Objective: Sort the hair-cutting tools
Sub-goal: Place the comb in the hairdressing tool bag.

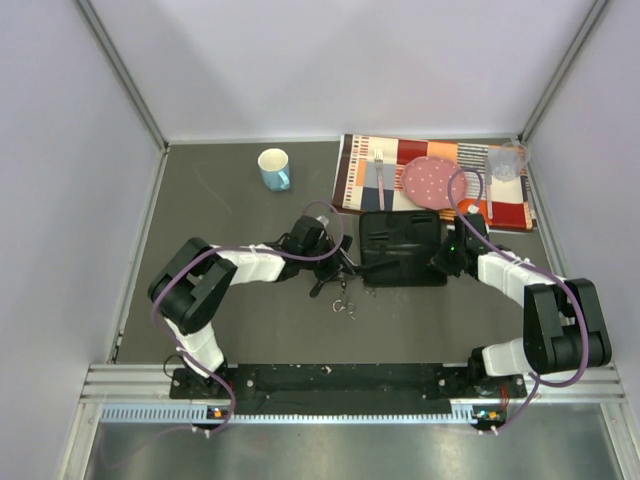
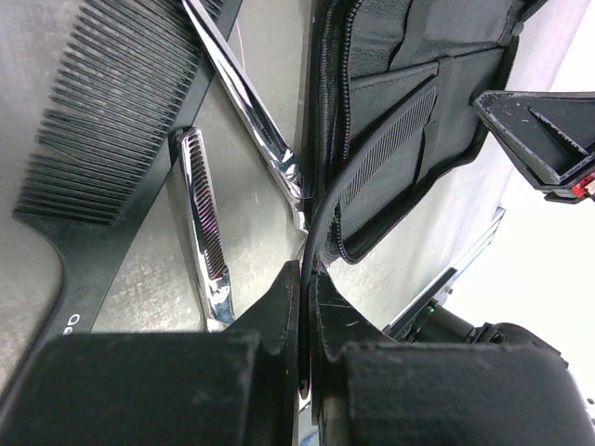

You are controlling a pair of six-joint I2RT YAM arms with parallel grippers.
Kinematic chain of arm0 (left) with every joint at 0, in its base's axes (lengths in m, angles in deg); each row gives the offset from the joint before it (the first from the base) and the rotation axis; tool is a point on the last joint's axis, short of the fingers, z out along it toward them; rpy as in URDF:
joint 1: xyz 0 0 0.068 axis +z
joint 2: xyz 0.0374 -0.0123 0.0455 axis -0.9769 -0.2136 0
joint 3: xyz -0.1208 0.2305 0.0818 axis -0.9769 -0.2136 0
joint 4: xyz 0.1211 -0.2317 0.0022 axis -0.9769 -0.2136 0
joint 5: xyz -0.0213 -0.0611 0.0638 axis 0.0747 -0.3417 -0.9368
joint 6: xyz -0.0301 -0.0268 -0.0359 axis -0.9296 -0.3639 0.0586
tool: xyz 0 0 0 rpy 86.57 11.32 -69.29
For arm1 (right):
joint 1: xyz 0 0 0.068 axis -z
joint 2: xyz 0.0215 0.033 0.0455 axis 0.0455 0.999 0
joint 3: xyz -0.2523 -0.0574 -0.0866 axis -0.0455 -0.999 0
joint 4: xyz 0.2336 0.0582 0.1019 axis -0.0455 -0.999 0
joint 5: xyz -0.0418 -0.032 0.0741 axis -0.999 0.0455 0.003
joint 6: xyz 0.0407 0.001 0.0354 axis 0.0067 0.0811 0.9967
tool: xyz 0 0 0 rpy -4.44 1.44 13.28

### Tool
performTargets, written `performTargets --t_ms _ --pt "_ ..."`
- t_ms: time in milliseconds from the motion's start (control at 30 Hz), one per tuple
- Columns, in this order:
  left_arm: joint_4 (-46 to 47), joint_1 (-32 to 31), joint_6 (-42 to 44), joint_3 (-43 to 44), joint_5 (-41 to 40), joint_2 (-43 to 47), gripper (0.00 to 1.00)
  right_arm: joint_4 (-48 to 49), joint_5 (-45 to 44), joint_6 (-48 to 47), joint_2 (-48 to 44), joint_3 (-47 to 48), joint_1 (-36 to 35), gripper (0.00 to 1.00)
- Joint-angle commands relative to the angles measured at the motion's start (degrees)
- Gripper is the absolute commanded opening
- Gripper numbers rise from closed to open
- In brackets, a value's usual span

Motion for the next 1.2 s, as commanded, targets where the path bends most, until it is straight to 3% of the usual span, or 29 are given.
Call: performTargets --t_ms 0,733,1000,1167 --pt "-8.2 -0.7 2.8 1.3 0.9 -1.0 0.00 -2.0 -1.5 -1.4 1.7 -2.2 -0.7 0.06" --pt "-5.9 -0.8 3.7 14.0 9.2 -14.3 0.00 -1.9 -1.1 -1.7 1.8 -2.2 -0.7 0.07" --pt "-16.7 -1.0 12.9 19.2 -1.7 -10.7 0.00 -2.0 -0.1 -3.1 2.7 -1.1 -0.7 0.07" --pt "-22.7 -1.8 17.0 24.8 -2.9 -11.8 0.00 -2.0 0.2 -3.5 3.3 -0.4 -0.6 0.08"
